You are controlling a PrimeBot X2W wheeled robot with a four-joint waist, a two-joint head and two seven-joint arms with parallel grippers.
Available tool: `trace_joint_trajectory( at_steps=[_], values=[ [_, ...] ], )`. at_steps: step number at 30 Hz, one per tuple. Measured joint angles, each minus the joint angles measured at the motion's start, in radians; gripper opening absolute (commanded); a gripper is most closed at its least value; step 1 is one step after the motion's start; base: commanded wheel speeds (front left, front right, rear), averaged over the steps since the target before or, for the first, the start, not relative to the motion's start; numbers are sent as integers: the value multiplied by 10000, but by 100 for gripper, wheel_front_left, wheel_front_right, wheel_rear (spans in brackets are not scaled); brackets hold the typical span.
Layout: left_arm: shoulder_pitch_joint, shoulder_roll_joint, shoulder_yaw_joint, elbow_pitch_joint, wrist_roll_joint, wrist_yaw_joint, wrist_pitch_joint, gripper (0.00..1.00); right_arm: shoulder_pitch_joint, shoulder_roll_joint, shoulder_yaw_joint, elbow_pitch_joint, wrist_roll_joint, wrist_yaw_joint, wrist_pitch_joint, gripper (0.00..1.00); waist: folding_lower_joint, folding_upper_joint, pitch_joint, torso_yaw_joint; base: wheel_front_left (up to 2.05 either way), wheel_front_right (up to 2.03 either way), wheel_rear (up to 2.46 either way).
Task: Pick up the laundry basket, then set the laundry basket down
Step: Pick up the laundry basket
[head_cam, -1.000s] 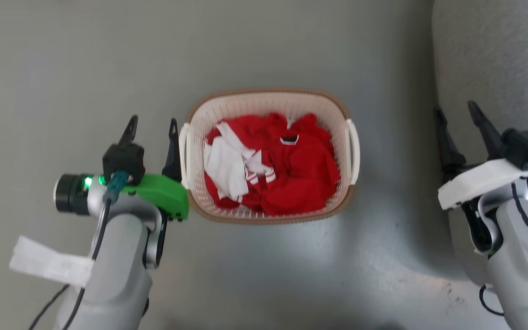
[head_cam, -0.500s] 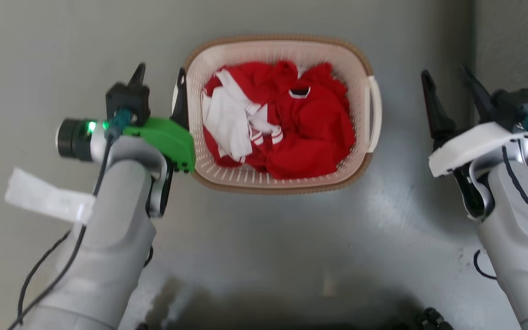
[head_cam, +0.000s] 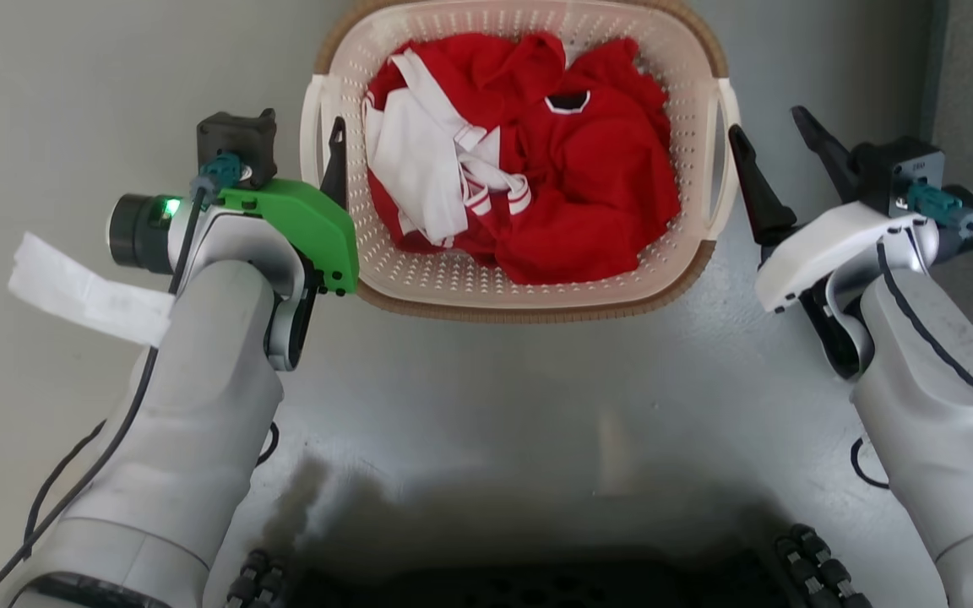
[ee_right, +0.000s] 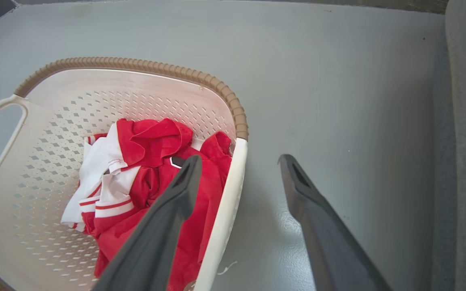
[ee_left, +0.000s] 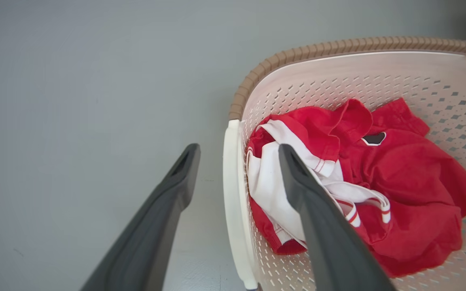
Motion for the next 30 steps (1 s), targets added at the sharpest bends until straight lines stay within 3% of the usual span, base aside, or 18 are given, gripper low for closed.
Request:
trace_joint_trajectory(
  at_steps=[5, 16, 17, 18, 30],
  values=[
    [-293, -13, -316, 349, -464, -261, 117, 100, -336, -17, 71, 453, -69, 2, 0, 100, -1, 0, 359, 6, 0, 0, 0],
    [-1127, -23, -732, 1072, -884, -360, 422, 100, -1267, -21, 481, 1085, -336, 77, 0, 100, -1, 0, 1082, 81, 0, 0, 0],
    [-1192, -23, -777, 1139, -940, -391, 424, 70, -1343, -21, 497, 1158, -336, 90, 0, 48, -1, 0, 1134, 88, 0, 0, 0],
    [-1235, -23, -826, 1193, -970, -414, 424, 0, -1402, -21, 508, 1243, -334, 90, 0, 0, -1, 0, 1180, 95, 0, 0, 0],
    [-1329, -113, -1285, 1586, -1751, -700, 435, 0, -1831, 90, 746, 1862, -293, 119, -86, 0, -2, 0, 1241, 129, 0, 0, 0]
  ],
)
